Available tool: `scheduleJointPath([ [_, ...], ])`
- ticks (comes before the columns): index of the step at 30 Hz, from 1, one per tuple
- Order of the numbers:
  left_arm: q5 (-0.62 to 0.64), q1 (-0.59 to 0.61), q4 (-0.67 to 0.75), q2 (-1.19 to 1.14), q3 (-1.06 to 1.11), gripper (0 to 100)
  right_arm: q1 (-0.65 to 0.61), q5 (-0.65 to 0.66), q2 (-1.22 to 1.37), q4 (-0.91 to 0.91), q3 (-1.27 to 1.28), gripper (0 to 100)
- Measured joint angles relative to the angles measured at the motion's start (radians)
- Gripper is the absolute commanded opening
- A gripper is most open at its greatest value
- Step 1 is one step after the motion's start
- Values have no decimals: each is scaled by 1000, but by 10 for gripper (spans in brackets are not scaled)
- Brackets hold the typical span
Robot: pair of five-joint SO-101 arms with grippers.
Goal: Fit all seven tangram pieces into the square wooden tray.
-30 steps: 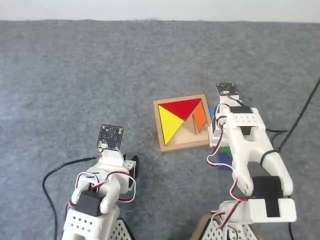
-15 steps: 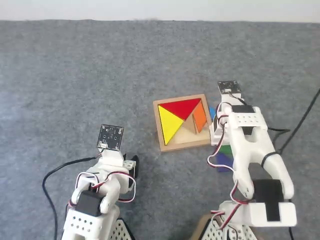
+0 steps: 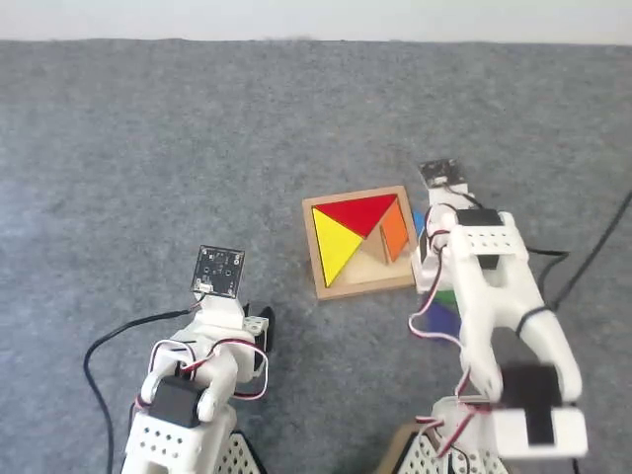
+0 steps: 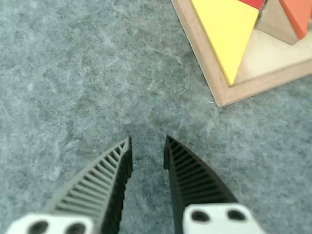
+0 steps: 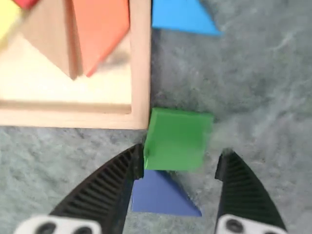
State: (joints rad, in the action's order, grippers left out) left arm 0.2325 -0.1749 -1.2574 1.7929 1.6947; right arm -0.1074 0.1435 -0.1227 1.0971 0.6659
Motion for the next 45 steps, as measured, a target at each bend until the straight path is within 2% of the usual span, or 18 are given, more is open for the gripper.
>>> scheduleJointPath([
  [8, 0, 0, 0, 0, 0, 105, -2, 8, 176, -60, -26, 237],
  [14, 0, 0, 0, 0, 0, 105, 9, 9, 184, -60, -37, 75],
  [16, 0, 0, 0, 0, 0, 105, 25, 11, 175, -60, -41, 58],
  [20, 0, 0, 0, 0, 0, 105, 44, 26, 118, -49, -51, 80],
  [25, 0, 0, 0, 0, 0, 105, 29, 78, -14, 77, -181, 79],
  [29, 0, 0, 0, 0, 0, 105, -58, 135, -25, 175, -302, 78],
  [33, 0, 0, 0, 0, 0, 105, -121, 150, 9, 196, -339, 87],
  [38, 0, 0, 0, 0, 0, 105, -37, 118, 100, 186, -339, 215],
  [41, 0, 0, 0, 0, 0, 105, 18, 84, 161, 129, -339, 219],
  [45, 0, 0, 0, 0, 0, 105, 15, 75, 258, 64, -336, 215],
])
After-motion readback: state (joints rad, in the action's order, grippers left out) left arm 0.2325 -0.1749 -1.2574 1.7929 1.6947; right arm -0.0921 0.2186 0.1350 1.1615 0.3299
